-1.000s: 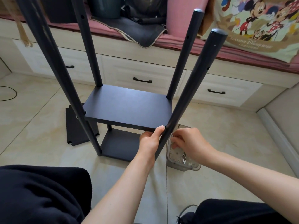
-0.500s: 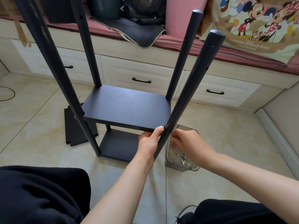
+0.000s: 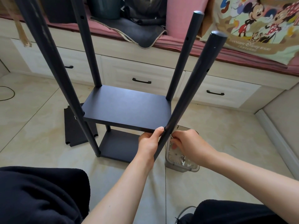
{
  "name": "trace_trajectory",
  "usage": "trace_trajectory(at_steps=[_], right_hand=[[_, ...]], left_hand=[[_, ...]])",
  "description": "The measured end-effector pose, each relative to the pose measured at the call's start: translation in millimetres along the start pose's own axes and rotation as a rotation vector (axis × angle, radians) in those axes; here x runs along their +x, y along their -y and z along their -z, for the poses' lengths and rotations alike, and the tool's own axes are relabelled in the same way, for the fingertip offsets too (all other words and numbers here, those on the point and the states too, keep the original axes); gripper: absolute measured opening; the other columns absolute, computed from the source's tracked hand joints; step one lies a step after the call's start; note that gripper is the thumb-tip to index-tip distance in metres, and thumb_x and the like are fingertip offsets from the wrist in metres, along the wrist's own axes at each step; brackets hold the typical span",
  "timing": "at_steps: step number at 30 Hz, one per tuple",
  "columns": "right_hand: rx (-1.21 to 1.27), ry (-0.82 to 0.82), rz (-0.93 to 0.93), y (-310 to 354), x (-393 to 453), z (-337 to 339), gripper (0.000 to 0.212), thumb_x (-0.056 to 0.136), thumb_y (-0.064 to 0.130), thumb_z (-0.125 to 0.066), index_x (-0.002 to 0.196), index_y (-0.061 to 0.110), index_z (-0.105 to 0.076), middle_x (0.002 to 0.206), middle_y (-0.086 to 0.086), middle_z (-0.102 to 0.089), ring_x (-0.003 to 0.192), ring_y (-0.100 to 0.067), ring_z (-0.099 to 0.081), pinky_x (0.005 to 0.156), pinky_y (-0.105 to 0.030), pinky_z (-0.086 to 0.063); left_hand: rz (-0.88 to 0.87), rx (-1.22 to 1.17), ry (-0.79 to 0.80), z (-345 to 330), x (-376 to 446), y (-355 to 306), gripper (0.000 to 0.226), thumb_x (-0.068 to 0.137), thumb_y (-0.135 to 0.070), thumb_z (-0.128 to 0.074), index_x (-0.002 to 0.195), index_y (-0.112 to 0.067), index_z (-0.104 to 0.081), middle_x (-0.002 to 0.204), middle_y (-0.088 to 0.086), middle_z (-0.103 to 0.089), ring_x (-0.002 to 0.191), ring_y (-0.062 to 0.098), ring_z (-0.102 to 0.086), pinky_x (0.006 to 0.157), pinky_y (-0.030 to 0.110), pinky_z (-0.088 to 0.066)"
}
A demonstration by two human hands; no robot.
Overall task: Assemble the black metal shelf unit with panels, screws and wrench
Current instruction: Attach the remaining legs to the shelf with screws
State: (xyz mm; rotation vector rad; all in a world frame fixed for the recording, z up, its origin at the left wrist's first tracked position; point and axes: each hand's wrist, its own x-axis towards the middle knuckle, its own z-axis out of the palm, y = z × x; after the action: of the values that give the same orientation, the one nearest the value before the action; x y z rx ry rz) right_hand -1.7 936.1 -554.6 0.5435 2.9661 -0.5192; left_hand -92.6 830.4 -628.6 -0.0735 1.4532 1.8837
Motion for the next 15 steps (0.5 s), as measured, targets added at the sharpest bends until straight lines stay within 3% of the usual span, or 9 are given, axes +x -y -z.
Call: trace_trajectory(at_steps=[3, 10, 15], right_hand=[[0.013, 0.010, -0.009, 1.7, -0.4, 3.0, 0.029, 0.103, 0.023, -0.045, 0.084, 0.007, -0.060, 0.082, 0.002, -0.071, 0.070, -0.016, -0.064, 0.072, -0.035, -0.053], [-0.048, 0.035, -0.012, 3.8, -1.2, 3.8, 0.031, 0.104, 0.027, -0.040, 0.085, 0.010, -0.057, 0.074, -0.001, -0.066, 0.065, -0.022, -0.062, 0.068, -0.040, -0.053], [0.048, -0.003, -0.007, 0.9, -2.5, 1.4, 0.026, 0.103, 0.023, -0.044, 0.088, 0.008, -0.058, 0.076, 0.002, -0.066, 0.067, -0.018, -0.061, 0.071, -0.041, -0.053]], left_hand=[[-0.009, 0.000, 0.002, 0.1, -0.8, -0.6, 0.027, 0.089, -0.038, -0.072, 0.095, -0.013, -0.079, 0.093, 0.006, -0.079, 0.095, 0.025, -0.074, 0.085, 0.035, -0.058], [-0.018, 0.024, -0.010, 1.4, -2.7, -2.0, 0.028, 0.088, -0.042, -0.072, 0.093, -0.015, -0.078, 0.090, 0.001, -0.079, 0.082, 0.012, -0.075, 0.059, 0.014, -0.052], [-0.019, 0.022, -0.008, 1.0, -3.2, -2.3, 0.030, 0.087, -0.042, -0.073, 0.094, -0.013, -0.078, 0.091, 0.003, -0.079, 0.085, 0.016, -0.075, 0.065, 0.019, -0.053]])
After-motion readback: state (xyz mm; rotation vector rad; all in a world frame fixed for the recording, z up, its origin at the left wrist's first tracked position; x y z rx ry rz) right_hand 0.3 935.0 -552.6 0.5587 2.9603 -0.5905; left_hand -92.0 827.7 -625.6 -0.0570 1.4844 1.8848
